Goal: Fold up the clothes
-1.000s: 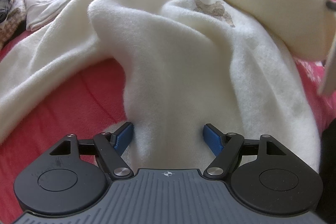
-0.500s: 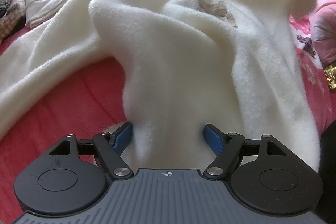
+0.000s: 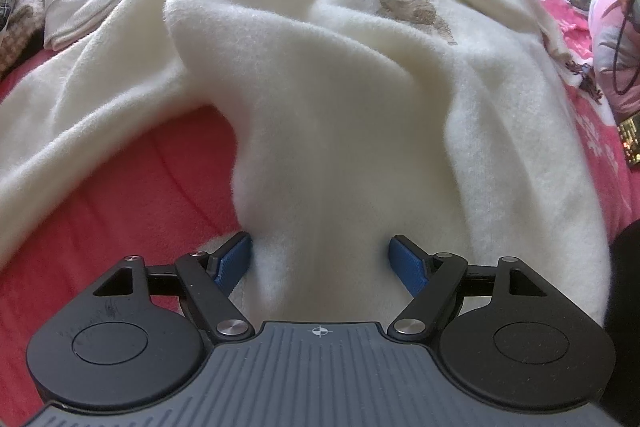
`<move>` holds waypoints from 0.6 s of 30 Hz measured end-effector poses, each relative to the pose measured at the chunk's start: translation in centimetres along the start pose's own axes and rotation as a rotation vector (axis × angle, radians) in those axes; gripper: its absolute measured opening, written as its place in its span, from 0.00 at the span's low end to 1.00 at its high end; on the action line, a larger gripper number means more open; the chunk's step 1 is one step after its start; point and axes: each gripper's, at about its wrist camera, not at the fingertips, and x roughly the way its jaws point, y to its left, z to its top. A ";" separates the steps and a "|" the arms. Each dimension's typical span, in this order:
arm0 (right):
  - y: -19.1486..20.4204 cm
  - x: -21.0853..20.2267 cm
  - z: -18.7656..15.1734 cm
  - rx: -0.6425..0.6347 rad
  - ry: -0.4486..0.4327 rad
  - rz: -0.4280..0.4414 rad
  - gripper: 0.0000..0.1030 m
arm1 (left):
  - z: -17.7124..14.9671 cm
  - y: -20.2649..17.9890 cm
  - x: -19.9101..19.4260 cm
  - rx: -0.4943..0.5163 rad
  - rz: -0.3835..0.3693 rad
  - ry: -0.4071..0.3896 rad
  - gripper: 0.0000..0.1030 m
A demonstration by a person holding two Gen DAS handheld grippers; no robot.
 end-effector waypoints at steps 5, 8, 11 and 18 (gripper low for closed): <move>-1.3 -7.9 0.6 -0.002 -0.167 0.193 0.58 | -0.2 0.0 -0.3 -0.018 -0.004 -0.011 0.74; -0.6 -13.8 0.3 -0.053 -0.163 0.344 0.67 | -0.4 0.1 -0.7 -0.035 -0.003 -0.022 0.74; -0.6 -19.8 -1.2 -0.094 -0.149 0.489 0.71 | -0.9 0.7 -1.4 -0.067 0.007 -0.044 0.74; -2.0 -30.7 -3.1 -0.244 -0.033 0.642 0.72 | -2.7 2.7 -3.7 -0.109 -0.005 -0.061 0.73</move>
